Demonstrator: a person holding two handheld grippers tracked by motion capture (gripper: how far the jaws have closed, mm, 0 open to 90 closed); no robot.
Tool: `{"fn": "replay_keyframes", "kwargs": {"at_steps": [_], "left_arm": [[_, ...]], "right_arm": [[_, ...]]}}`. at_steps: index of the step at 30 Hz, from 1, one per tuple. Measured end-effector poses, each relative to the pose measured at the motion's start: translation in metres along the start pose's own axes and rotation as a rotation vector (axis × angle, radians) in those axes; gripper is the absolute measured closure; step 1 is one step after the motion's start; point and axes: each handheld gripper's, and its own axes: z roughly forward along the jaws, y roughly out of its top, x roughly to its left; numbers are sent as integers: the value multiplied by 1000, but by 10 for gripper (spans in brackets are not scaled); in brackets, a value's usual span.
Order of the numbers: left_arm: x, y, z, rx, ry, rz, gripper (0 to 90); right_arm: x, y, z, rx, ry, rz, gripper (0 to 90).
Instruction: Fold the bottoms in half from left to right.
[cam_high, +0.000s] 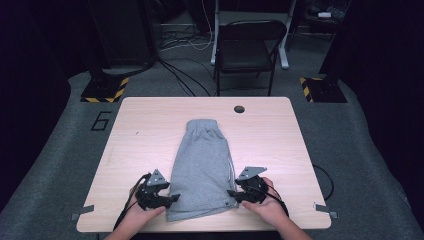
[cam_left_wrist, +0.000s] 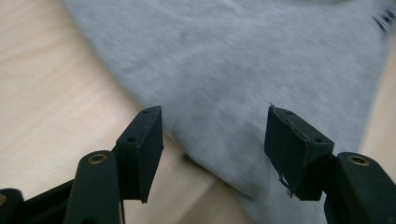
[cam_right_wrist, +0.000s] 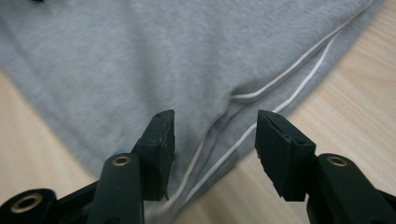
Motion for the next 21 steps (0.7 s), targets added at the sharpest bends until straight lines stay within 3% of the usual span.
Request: {"fn": "replay_keyframes", "kwargs": {"at_steps": [4,7,9,10,13,17,18,21], "left_arm": [[9,5,13,14,16,3,366],[8,3,18,27,11,10,394],[7,2,20,41,4,27,448],[6,1,21,43,1,27,469],[2,1,22,36,-18,30,567],[-2,3,24,40,-59,36,733],[-2,4,24,41,-61,40,760],[-3,4,23,46,-68,42,801]], "right_arm": [[-3,5,14,38,-46,14,458],[-2,6,21,53,-53,37,441],[-1,5,24,67,-51,17,436],[0,5,25,60,-46,30,451],[2,5,24,64,-47,16,539],[5,4,23,58,-27,-3,729],[7,4,23,54,-22,12,756],[7,4,23,58,-20,-15,793]]}}
